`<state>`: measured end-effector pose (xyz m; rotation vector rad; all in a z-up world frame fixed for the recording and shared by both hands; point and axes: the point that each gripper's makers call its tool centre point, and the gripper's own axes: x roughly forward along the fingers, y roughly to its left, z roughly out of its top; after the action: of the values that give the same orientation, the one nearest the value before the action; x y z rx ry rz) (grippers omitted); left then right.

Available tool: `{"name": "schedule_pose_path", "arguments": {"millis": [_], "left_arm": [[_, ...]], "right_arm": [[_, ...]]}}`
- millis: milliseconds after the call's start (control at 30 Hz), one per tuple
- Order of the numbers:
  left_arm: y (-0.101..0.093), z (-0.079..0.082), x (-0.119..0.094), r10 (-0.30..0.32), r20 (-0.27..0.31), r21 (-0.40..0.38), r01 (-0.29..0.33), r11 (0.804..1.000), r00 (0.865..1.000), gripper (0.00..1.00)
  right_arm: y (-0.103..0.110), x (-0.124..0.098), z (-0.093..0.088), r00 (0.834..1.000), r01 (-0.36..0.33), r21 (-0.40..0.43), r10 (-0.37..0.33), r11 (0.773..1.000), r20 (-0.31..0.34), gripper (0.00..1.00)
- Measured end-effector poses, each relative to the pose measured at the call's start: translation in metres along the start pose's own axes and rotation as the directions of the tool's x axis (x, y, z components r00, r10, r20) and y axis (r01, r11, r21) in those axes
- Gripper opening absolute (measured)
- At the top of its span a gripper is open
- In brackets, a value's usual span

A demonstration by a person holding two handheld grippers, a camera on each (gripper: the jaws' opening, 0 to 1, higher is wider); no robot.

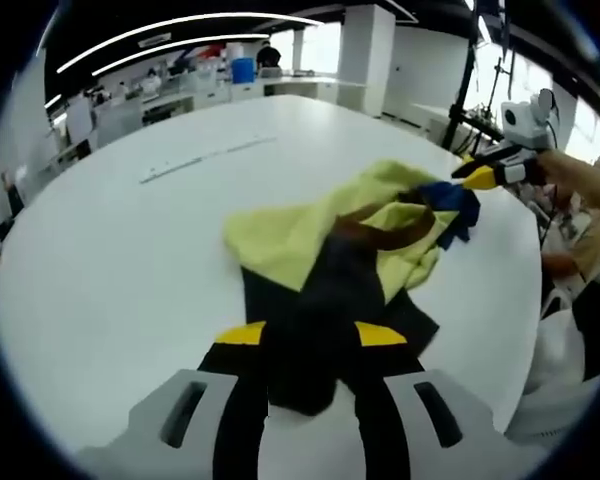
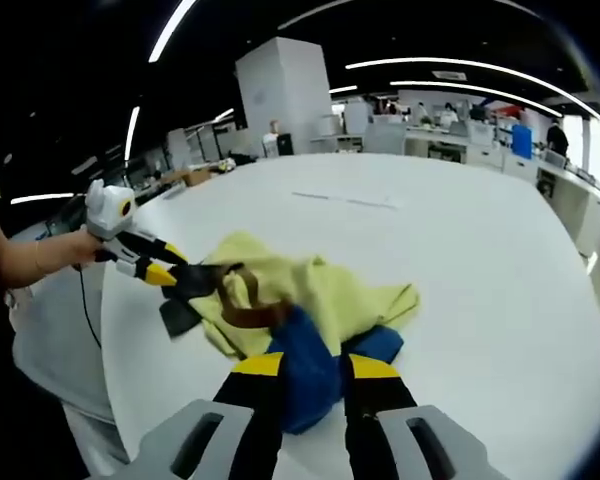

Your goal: Fold the garment on the visible template until the final outline fits inside the template.

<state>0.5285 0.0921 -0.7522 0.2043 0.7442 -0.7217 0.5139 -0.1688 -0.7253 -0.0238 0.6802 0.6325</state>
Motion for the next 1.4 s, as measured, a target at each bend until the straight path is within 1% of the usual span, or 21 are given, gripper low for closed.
{"name": "schedule_pose_path", "arguments": {"millis": [67,133,200,233,300,367,400,500,600,733,800,900,933,1100,1167,1200,1267,1333,1400], "left_arm": [[-0.001,-0.002,0.001,-0.008,0.003,-0.006,0.008,1.0,1.0,0.25],[-0.001,-0.003,0.001,-0.012,0.003,-0.009,0.012,1.0,1.0,0.23],[-0.001,-0.006,0.002,-0.011,-0.002,-0.011,0.011,1.0,1.0,0.21],[-0.001,-0.007,0.003,-0.011,-0.003,-0.011,0.011,1.0,1.0,0.2],[0.0,-0.01,0.004,-0.016,-0.005,-0.02,0.016,1.0,1.0,0.17],[0.001,-0.012,0.005,-0.018,0.002,-0.025,0.018,1.0,1.0,0.13],[0.001,-0.012,0.005,-0.018,0.002,-0.026,0.019,0.999,1.0,0.1],[0.001,-0.015,0.004,-0.018,-0.005,-0.028,0.018,0.999,1.0,0.0],[0.002,-0.016,0.003,-0.007,0.001,-0.027,0.007,1.0,1.0,0.0],[0.0,-0.012,-0.002,0.012,0.022,-0.017,-0.012,1.0,1.0,0.0],[0.0,-0.007,-0.006,0.024,0.041,-0.007,-0.024,1.0,0.999,0.0],[-0.001,0.005,-0.015,0.041,0.083,0.016,-0.042,0.999,0.996,0.0],[-0.001,0.006,-0.017,0.041,0.086,0.015,-0.043,0.999,0.995,0.0],[-0.003,0.021,-0.028,0.055,0.135,0.025,-0.059,0.998,0.989,0.0],[-0.003,0.029,-0.033,0.066,0.164,0.017,-0.07,0.997,0.984,0.0],[-0.003,0.035,-0.036,0.072,0.187,-0.003,-0.073,0.997,0.98,0.0],[-0.001,0.038,-0.039,0.08,0.196,-0.037,-0.074,0.997,0.977,0.0],[0.001,0.047,-0.043,0.088,0.235,-0.048,-0.079,0.996,0.968,0.0],[0.002,0.057,-0.05,0.095,0.274,-0.064,-0.08,0.995,0.957,0.0]], "right_arm": [[-0.001,0.002,-0.002,1.0,0.004,-0.001,-0.004,1.0,-0.002,0.19],[-0.002,0.002,-0.004,1.0,0.015,0.013,-0.015,1.0,-0.003,0.14],[-0.001,0.002,-0.006,1.0,0.024,0.015,-0.024,1.0,-0.004,0.06],[-0.001,0.003,-0.007,1.0,0.024,0.014,-0.024,1.0,-0.009,0.05],[-0.002,0.004,-0.011,0.999,0.039,0.028,-0.038,0.999,-0.021,0.07],[-0.002,0.005,-0.012,0.999,0.041,0.034,-0.041,0.999,-0.021,0.06],[-0.002,0.005,-0.012,0.999,0.048,0.043,-0.047,0.998,-0.022,0.05],[-0.003,0.005,-0.014,0.998,0.063,0.033,-0.062,0.997,-0.023,0.02],[-0.002,0.003,-0.013,0.997,0.072,0.026,-0.071,0.997,-0.014,0.0],[0.001,-0.001,-0.009,0.997,0.081,0.014,-0.081,0.997,0.004,0.0],[0.003,-0.005,-0.006,0.996,0.084,0.015,-0.084,0.996,0.018,0.0],[0.007,-0.012,0.005,0.995,0.076,0.041,-0.078,0.996,0.057,0.0],[0.008,-0.014,0.007,0.995,0.078,0.042,-0.08,0.996,0.065,0.0],[0.01,-0.022,0.02,0.991,0.092,0.021,-0.094,0.996,0.094,0.0],[0.012,-0.025,0.026,0.99,0.096,0.009,-0.096,0.995,0.102,0.0],[0.012,-0.027,0.03,0.989,0.102,-0.004,-0.101,0.995,0.108,0.0],[0.013,-0.03,0.036,0.988,0.103,-0.018,-0.1,0.995,0.12,0.0],[0.017,-0.034,0.046,0.985,0.092,-0.026,-0.087,0.995,0.148,0.0],[0.018,-0.038,0.055,0.983,0.089,-0.036,-0.082,0.995,0.162,0.0]]}}
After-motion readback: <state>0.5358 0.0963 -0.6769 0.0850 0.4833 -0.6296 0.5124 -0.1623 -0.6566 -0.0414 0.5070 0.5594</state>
